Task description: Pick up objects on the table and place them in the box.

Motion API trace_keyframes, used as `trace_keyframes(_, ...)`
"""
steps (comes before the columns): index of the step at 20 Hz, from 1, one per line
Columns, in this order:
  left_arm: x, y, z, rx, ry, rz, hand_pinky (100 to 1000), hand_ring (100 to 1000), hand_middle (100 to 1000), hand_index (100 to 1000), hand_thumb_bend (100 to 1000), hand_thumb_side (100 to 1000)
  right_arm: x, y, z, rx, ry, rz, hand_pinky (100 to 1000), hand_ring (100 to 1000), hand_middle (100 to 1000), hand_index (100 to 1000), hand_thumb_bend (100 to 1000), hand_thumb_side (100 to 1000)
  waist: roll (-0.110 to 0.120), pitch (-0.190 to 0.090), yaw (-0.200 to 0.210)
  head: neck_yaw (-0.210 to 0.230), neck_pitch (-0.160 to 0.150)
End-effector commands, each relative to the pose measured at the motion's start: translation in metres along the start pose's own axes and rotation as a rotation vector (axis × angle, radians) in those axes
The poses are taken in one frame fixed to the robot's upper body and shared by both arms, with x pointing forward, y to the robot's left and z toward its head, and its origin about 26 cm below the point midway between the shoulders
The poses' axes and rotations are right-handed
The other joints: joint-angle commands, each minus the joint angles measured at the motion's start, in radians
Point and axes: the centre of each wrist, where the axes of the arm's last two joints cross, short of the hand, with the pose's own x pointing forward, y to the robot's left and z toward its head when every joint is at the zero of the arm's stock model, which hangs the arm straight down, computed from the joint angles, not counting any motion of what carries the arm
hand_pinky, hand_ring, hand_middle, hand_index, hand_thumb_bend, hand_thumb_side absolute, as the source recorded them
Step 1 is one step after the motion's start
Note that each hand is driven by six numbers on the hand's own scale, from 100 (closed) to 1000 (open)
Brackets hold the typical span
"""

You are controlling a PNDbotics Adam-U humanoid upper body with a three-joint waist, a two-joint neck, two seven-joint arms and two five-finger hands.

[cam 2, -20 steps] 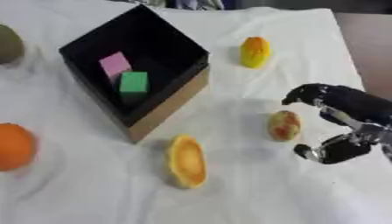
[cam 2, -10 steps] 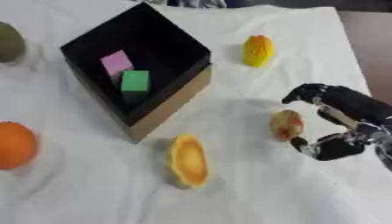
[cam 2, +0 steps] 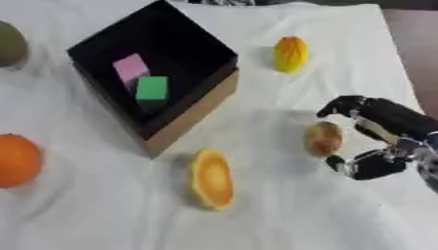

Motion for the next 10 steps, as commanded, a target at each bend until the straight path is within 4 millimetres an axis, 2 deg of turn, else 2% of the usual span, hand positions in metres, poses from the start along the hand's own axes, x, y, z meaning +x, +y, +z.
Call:
trace_keyframes(1,0.0051,0.0019,-0.0056,-0.007,-0.028,-0.003,849,761,740,809,100,479,-0.0046,-0.0048,-0.0006,-0.006,0.018,0.028,902,919,842,857,365,100,0.009,-0.002,0.001,0.001,-0.013)
trace_keyframes(7,0.0048,0.0016,-0.0047,-0.005,-0.025,0.000,849,760,740,809,100,482,-0.0110,-0.0020,-0.0041,-0.014,0.047,0.028,896,913,826,847,352,100,0.011,0.002,0.004,0.001,-0.014)
trace_keyframes(10,0.0046,0.0015,-0.0043,-0.004,-0.024,0.001,850,759,740,809,100,483,-0.0139,0.0001,-0.0058,-0.017,0.057,0.021,888,904,798,824,314,100,0.013,0.005,0.006,0.002,-0.016)
